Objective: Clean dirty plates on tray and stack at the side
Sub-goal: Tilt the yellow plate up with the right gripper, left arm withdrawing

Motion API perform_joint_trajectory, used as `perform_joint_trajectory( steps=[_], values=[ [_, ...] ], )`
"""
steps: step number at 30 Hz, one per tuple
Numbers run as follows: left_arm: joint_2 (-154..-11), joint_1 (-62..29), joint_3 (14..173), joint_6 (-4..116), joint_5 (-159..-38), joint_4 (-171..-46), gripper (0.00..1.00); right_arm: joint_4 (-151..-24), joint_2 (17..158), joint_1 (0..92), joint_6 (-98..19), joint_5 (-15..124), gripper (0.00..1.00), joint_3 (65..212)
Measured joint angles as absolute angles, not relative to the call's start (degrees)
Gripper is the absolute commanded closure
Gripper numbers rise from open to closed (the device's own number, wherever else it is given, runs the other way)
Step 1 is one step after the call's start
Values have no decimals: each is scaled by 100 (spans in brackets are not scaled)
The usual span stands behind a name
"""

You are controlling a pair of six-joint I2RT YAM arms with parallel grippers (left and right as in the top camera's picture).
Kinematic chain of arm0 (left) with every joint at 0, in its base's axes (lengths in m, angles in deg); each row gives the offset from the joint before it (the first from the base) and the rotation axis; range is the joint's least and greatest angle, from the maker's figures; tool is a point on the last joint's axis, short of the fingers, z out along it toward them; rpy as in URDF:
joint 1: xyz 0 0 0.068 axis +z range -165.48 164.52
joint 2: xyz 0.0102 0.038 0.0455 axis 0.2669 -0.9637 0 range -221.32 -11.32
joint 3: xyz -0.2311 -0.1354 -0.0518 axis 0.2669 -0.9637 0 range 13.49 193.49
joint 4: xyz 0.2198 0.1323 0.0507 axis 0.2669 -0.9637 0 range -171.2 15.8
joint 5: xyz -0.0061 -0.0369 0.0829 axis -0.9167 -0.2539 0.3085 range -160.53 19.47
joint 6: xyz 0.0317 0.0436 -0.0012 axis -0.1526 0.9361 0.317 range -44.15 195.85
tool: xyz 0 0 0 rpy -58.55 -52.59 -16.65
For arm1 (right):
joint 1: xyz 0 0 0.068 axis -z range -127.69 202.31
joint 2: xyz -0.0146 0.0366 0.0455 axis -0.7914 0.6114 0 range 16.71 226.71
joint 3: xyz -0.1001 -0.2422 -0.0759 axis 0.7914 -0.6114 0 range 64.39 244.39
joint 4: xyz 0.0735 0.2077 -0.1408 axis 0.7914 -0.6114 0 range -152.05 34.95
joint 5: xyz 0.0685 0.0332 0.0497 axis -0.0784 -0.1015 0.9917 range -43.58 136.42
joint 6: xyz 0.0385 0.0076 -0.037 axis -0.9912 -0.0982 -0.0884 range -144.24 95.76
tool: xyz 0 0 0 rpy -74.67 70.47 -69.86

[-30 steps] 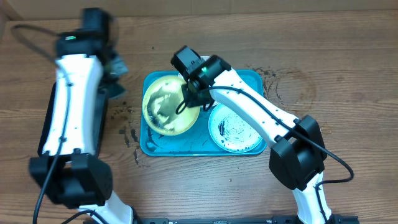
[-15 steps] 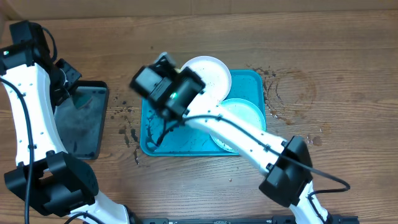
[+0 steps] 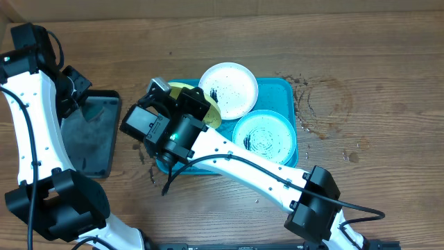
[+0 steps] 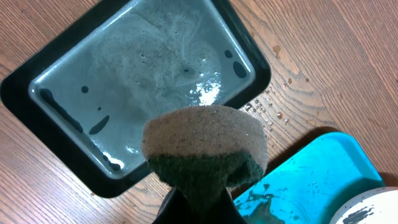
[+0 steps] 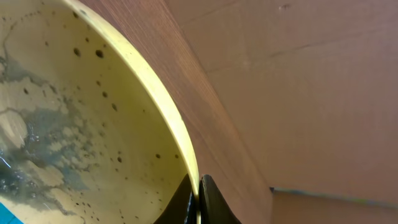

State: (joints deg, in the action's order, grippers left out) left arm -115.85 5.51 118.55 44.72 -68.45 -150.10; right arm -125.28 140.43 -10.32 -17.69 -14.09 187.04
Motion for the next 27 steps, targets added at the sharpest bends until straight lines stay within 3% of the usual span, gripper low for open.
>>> perform_joint_trajectory(
  steps=[14, 22, 27],
  values=[
    [-11585, 551, 11855, 4469, -6845, -15010, 96, -12511, 14043, -973, -1688, -1407, 96, 18704],
    [-11585, 551, 11855, 4472, -6851, -15012, 96, -12909, 14043, -370, -1579, 951, 96, 18709],
    [-11585, 551, 11855, 4469, -6864, -15010, 96, -12754, 14043, -195, -1940, 562, 96, 18709]
  ],
)
